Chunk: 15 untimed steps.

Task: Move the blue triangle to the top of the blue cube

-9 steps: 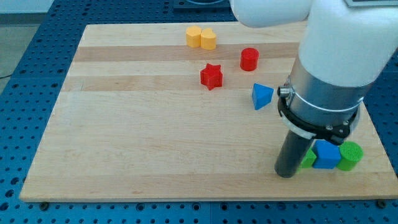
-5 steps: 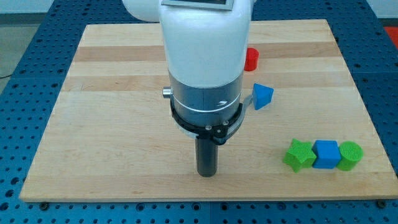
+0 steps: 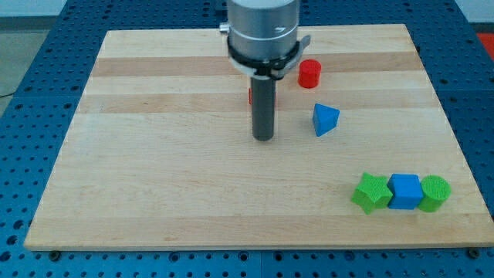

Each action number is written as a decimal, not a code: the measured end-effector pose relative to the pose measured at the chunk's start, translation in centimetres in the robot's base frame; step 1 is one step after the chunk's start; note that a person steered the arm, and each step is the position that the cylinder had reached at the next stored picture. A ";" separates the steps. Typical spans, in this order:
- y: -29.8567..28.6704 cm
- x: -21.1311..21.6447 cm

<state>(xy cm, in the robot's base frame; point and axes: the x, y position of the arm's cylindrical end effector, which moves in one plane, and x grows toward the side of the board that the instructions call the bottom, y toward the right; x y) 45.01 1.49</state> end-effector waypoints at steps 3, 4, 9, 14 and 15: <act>2.4 -3.1; 4.6 -4.2; 11.6 2.7; 14.4 7.4; 14.5 8.2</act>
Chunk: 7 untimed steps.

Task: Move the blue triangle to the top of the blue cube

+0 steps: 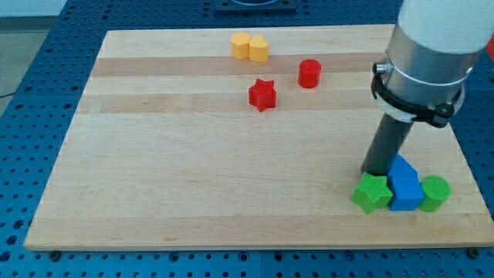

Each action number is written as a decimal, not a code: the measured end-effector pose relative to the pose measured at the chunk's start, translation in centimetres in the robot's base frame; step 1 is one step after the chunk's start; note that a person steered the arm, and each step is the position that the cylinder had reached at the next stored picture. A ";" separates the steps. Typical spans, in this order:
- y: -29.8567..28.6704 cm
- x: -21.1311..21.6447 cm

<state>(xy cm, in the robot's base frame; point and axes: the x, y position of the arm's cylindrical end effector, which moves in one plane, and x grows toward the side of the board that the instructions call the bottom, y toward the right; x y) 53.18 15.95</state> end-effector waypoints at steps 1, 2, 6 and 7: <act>0.1 0.7; 0.1 0.6; -8.3 -4.6; -13.1 -4.6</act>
